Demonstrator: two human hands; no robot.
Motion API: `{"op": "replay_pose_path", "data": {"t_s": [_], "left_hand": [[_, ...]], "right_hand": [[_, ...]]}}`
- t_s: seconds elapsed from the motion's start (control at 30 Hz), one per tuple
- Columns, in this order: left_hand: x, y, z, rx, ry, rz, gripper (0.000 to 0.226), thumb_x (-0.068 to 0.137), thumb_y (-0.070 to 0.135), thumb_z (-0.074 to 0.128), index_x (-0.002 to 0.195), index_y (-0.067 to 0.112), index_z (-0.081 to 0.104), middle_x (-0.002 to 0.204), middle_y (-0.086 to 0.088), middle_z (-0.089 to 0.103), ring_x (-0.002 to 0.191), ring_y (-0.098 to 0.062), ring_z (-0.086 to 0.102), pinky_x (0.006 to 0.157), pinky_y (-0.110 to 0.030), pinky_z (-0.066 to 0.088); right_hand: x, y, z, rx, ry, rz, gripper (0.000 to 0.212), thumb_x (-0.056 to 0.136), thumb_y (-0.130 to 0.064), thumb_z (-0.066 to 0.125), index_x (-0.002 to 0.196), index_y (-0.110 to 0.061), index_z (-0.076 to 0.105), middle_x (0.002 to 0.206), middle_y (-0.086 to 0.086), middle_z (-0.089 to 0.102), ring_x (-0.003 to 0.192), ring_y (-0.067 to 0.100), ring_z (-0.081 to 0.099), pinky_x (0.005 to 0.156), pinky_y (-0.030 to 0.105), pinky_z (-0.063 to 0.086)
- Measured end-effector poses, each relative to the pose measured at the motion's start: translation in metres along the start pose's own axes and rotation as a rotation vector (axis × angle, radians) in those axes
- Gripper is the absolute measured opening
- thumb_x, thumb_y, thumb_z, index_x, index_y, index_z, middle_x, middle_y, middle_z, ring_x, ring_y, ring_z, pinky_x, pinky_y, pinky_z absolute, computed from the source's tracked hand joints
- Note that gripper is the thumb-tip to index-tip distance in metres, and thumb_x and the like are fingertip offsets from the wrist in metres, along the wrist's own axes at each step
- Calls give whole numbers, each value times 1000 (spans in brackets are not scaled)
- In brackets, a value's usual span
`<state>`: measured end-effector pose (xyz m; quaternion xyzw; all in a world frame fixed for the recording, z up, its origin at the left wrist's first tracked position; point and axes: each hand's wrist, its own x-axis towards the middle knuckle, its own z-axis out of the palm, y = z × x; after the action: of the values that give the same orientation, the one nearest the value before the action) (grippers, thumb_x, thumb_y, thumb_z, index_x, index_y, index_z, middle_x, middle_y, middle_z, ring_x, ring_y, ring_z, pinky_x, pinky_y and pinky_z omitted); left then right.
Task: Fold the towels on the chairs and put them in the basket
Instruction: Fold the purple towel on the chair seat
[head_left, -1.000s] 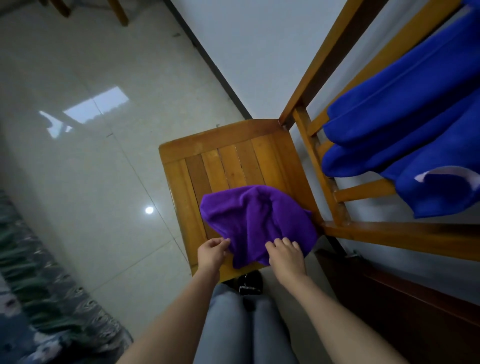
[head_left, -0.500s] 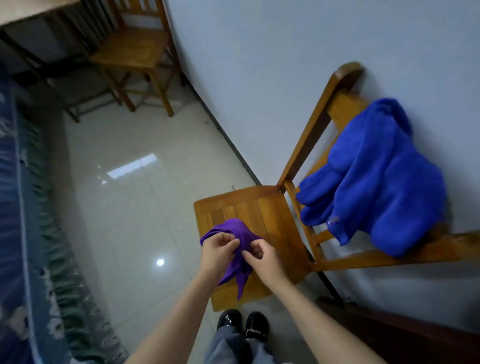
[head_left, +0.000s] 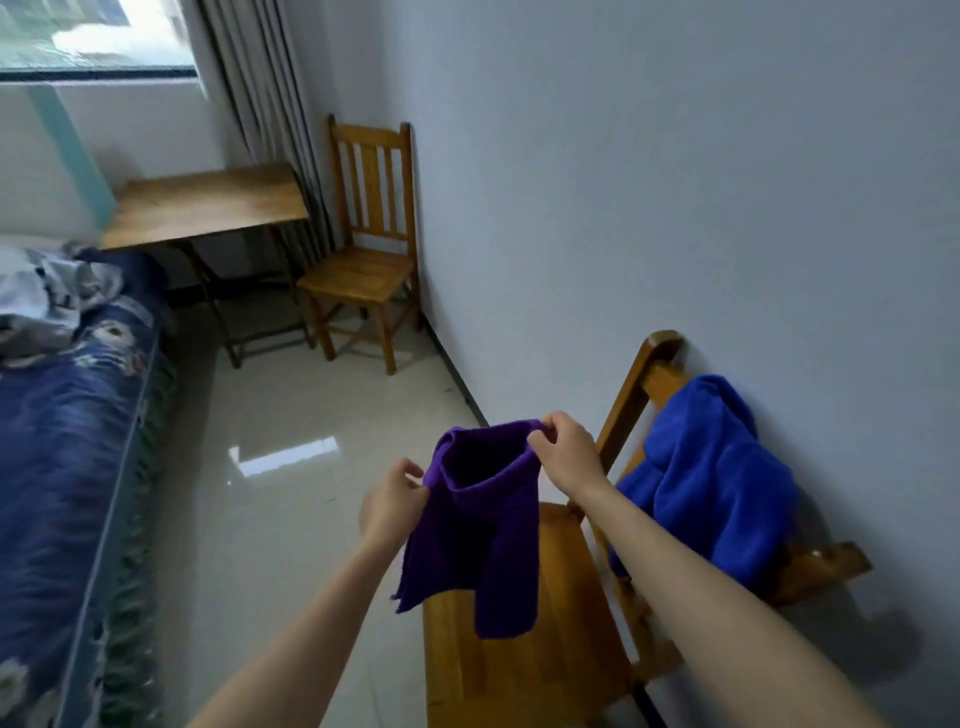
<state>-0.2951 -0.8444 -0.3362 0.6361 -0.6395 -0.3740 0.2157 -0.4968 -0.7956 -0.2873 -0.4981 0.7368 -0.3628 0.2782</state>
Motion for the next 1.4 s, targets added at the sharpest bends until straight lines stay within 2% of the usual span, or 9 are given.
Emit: {"op": "replay_pose_path", "data": {"t_s": [0.07, 0.2, 0.3, 0.6, 0.7, 0.9, 1.1, 1.33, 1.4], "left_hand": [[0, 9, -9, -15, 26, 43, 25, 86, 14, 55, 110, 15, 56, 74, 7, 60, 67, -12, 59, 58, -26, 48], [0, 40, -23, -72, 12, 261, 36, 85, 10, 61, 121, 16, 55, 111, -1, 57, 94, -12, 54, 78, -23, 48], [-2, 62, -31, -90, -27, 399, 45, 83, 14, 66, 125, 15, 52, 116, 0, 50, 104, -13, 49, 82, -20, 42], [4, 84, -30, -123, -76, 399, 46, 83, 27, 67, 125, 18, 52, 115, 1, 53, 98, -14, 53, 83, -26, 47], [6, 82, -27, -71, -119, 382, 45, 83, 22, 67, 125, 20, 52, 113, 2, 52, 103, -17, 54, 88, -31, 48], [4, 65, -19, -31, -111, 344, 8, 86, 9, 58, 91, 8, 65, 92, -8, 62, 86, -21, 60, 79, -33, 50], [4, 47, -44, -133, -66, 288, 15, 86, 5, 59, 72, 11, 63, 69, -6, 61, 66, -18, 57, 60, -27, 46], [-6, 79, -86, -362, -43, 397, 16, 87, 3, 58, 79, 15, 66, 76, -6, 64, 70, -16, 60, 64, -24, 51], [-6, 97, -88, -336, -54, 445, 13, 86, 4, 59, 82, 14, 67, 76, -3, 65, 70, -12, 61, 61, -17, 51]], "right_hand": [[8, -24, -12, -30, -17, -76, 22, 92, -16, 48, 73, -27, 46, 67, -6, 51, 60, 7, 48, 52, 15, 35], [15, -66, -23, -192, -112, -214, 13, 92, -15, 48, 80, -14, 52, 73, 2, 54, 68, 17, 52, 65, 31, 45], [13, -89, -29, -172, -110, -288, 17, 93, -14, 46, 77, -17, 48, 71, -1, 51, 68, 16, 49, 66, 32, 42], [-1, -130, -71, -22, -115, -387, 10, 97, -11, 42, 93, -11, 52, 75, 6, 54, 68, 17, 52, 63, 24, 47], [-5, -128, -87, 37, -92, -383, 14, 97, -13, 42, 89, -18, 52, 73, 7, 53, 64, 16, 49, 58, 22, 44], [-3, -118, -111, 99, 110, -362, 13, 99, -14, 39, 98, -16, 52, 82, 5, 56, 71, 15, 53, 61, 20, 47], [10, -85, -130, 246, 332, -220, 11, 98, -15, 43, 98, -13, 54, 87, 4, 58, 72, 13, 54, 63, 21, 46], [16, -36, -104, -22, 148, 18, 11, 92, -10, 51, 98, -4, 58, 80, 3, 55, 66, 13, 50, 59, 22, 40], [11, -35, -90, -76, 62, -4, 10, 90, -9, 54, 98, -6, 59, 86, 2, 57, 79, 16, 54, 69, 23, 43]]}}
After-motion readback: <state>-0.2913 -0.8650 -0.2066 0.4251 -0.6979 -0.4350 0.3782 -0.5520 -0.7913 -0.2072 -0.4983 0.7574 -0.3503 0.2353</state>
